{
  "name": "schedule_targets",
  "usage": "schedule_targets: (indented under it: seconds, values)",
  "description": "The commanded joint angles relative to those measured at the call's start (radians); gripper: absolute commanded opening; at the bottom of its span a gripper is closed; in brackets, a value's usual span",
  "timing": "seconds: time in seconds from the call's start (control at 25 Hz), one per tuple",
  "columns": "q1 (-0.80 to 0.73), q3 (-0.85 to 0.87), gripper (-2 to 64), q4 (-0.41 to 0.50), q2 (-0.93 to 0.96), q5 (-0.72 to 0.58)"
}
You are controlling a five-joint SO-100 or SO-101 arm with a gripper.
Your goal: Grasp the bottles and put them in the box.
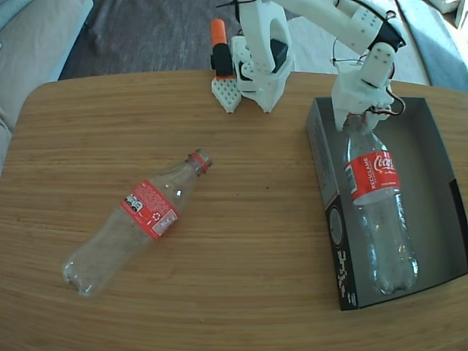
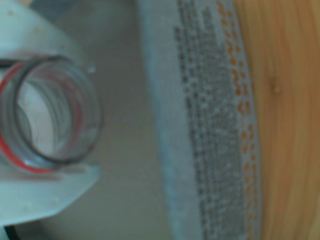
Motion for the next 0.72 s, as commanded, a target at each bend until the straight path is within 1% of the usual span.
schedule_targets:
  seconds: [0.0,0.16,0.2,0.36,0.4,0.68]
  values:
    - [0.000,-0.018,15.7,0.000,0.005,-0.005]
    - [-0.002,-0.017,16.2,-0.002,0.005,-0.005]
    - [-0.002,-0.017,17.7,-0.002,0.006,-0.005]
    - [0.003,-0.008,30.4,-0.002,0.006,-0.003]
    - [0.003,-0.008,31.8,-0.002,0.005,-0.003]
    - [0.008,-0.014,32.0,-0.002,0.005,-0.003]
